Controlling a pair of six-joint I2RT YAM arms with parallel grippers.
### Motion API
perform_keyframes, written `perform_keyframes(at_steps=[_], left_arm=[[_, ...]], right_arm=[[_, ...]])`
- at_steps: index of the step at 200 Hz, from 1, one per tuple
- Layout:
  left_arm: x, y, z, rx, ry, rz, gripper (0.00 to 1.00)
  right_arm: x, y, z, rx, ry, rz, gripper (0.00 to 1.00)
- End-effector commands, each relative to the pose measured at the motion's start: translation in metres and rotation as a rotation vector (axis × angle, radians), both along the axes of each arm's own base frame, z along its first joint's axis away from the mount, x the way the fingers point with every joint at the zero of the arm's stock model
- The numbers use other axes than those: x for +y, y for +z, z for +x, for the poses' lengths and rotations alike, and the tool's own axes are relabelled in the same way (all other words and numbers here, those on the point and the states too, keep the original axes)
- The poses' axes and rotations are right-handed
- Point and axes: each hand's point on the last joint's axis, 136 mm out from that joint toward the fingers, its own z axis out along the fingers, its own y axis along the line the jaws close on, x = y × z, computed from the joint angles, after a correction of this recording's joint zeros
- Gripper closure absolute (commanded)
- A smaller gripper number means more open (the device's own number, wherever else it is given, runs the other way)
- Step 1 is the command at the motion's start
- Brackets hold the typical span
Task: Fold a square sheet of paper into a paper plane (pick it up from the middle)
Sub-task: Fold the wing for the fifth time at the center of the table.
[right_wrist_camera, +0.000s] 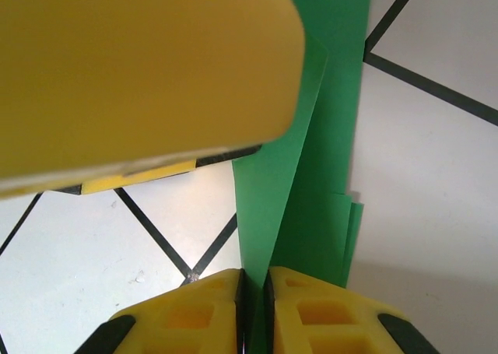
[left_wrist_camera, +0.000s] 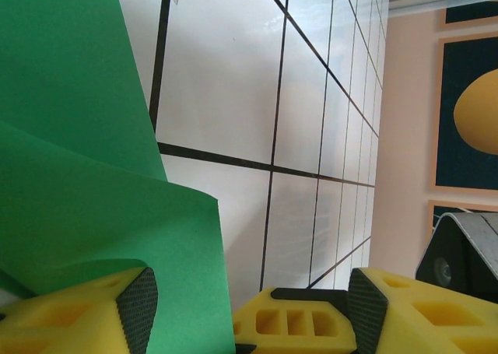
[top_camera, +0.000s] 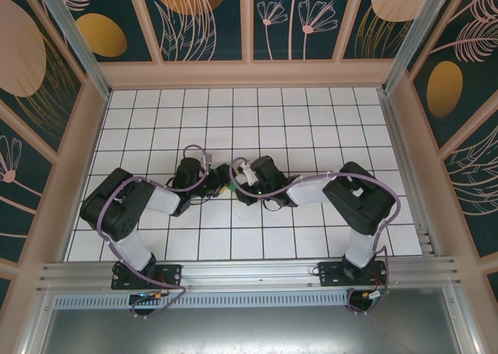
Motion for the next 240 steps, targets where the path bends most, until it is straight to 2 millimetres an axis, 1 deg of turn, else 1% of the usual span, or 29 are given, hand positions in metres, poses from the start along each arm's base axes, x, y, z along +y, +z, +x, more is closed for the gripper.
perform_keyframes(at_steps=[1,24,62,80,92,128,151,166,178,186,187,190,202,219,240], left_arm=[[0.008,-0.031,-0.005,0.086,0.027,0.087,0.31],[0.008,-0.032,-0.004,0.089,0.026,0.092,0.31],[0.009,-0.035,-0.003,0.105,0.033,0.105,0.32],[0.011,-0.038,-0.003,0.115,0.037,0.115,0.32],[0.011,-0.039,-0.004,0.12,0.038,0.118,0.32],[0.011,-0.038,-0.002,0.122,0.04,0.118,0.32],[0.012,-0.034,0.0,0.113,0.041,0.114,0.32],[0.013,-0.028,0.002,0.098,0.041,0.106,0.32],[0.014,-0.02,0.005,0.078,0.042,0.097,0.32],[0.014,-0.018,0.006,0.07,0.037,0.095,0.31],[0.013,-0.013,0.007,0.057,0.037,0.089,0.31],[0.013,-0.006,0.008,0.041,0.036,0.081,0.31],[0.011,0.006,0.01,0.002,0.027,0.071,0.3],[0.01,0.019,0.01,-0.046,0.015,0.064,0.28],[0.01,0.03,0.006,-0.093,-0.006,0.049,0.27]], right_arm=[[0.002,-0.003,0.002,0.0,0.012,-0.002,0.84],[0.001,-0.004,0.001,0.002,0.022,0.0,0.84],[0.004,-0.001,-0.001,-0.011,0.052,0.005,0.78],[0.003,-0.001,-0.001,-0.021,0.057,0.002,0.77],[0.002,-0.001,0.0,-0.028,0.055,-0.002,0.78],[0.001,-0.005,-0.001,-0.031,0.06,-0.012,0.88],[0.0,-0.004,-0.001,-0.031,0.062,-0.001,0.93],[0.0,-0.001,-0.001,-0.026,0.065,0.016,0.97],[0.0,0.001,-0.002,-0.016,0.065,0.029,0.99],[0.0,0.002,-0.002,-0.007,0.066,0.042,1.0],[0.0,0.002,-0.002,-0.006,0.066,0.044,1.0],[0.0,0.003,-0.002,0.0,0.067,0.05,1.0],[0.0,0.005,-0.003,0.02,0.069,0.075,1.0],[-0.001,0.007,-0.005,0.06,0.069,0.113,1.0],[0.0,0.009,-0.006,0.117,0.061,0.155,1.0]])
